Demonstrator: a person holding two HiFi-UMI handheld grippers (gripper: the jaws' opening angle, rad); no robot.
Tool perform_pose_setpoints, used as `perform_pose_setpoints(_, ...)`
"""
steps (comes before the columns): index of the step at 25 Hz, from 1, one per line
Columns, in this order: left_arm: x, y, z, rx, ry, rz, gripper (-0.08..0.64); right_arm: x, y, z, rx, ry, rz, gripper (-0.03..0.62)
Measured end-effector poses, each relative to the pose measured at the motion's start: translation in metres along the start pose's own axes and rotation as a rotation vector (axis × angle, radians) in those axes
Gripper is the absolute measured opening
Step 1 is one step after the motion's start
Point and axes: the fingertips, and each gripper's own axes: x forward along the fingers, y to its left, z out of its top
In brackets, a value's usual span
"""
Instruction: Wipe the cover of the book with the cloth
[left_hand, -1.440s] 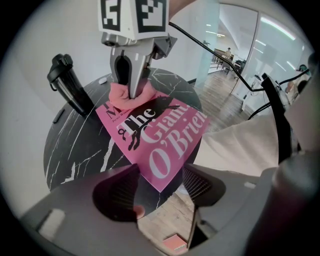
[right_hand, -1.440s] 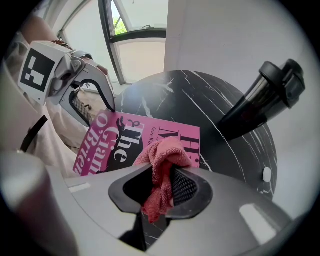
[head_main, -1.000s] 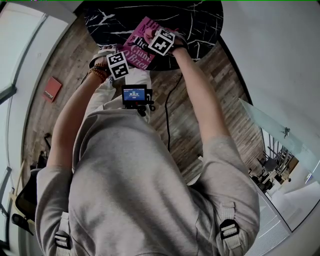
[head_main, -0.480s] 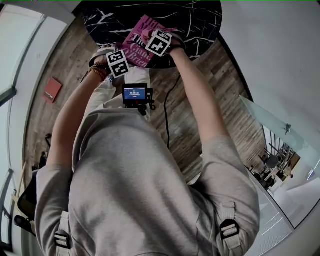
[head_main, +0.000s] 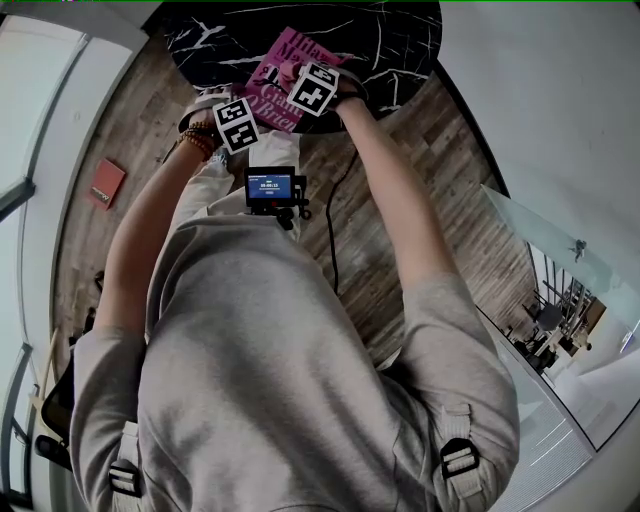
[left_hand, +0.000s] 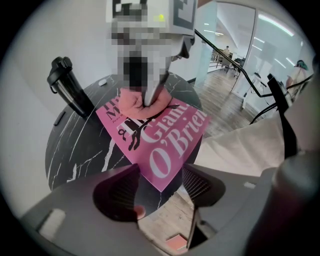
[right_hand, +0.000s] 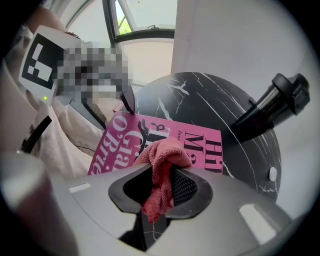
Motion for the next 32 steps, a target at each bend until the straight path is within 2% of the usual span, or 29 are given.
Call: perform_pose_setpoints(32,0.0,0.001,-0.001,0.03,-0.016,0.0,0.268,0.0,0.038,0.01,0.004,-0.009,0.043,0.097)
